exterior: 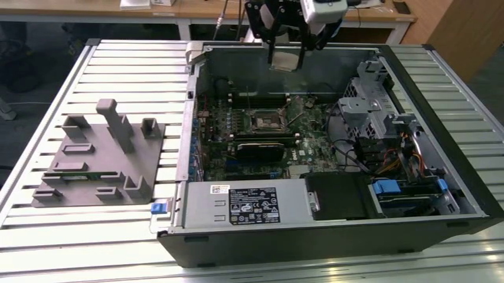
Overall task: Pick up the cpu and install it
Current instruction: 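Place the cpu into insertion slot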
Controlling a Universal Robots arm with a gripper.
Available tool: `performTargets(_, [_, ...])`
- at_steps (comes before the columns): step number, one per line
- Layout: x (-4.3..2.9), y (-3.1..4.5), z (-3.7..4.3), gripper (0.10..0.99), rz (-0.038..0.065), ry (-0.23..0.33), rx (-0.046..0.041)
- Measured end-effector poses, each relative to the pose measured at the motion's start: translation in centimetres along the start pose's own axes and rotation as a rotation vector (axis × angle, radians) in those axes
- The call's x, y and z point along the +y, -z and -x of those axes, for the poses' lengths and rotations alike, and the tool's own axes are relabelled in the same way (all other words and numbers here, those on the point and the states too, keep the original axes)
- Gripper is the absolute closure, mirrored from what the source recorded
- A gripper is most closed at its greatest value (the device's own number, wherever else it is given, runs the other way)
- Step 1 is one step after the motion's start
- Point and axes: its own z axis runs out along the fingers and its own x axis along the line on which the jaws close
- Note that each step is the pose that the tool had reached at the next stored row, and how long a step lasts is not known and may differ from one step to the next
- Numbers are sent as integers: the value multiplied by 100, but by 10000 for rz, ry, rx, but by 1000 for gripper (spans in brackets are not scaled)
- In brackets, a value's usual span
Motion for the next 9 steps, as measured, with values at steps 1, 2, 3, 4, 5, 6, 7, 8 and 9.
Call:
performTargets(1, [0, -2, 0, 553, -1, -160, -10])
performTargets(2, [1, -3, -1, 553, -4, -302, -18])
performTargets(3, [2, -4, -1, 553, -7, -447, -27])
performTargets(4, [2, -6, -1, 553, -7, -597, -37])
performTargets(5, [2, -9, -1, 553, -9, -775, -47])
performTargets(6, [1, -11, -1, 553, -10, -953, -58])
performTargets(7, [1, -13, -1, 553, -12, -1133, -70])
performTargets(8, [1, -15, -1, 553, -15, -1324, -81])
performTargets(9, [1, -17, -1, 553, -18, -1499, -92])
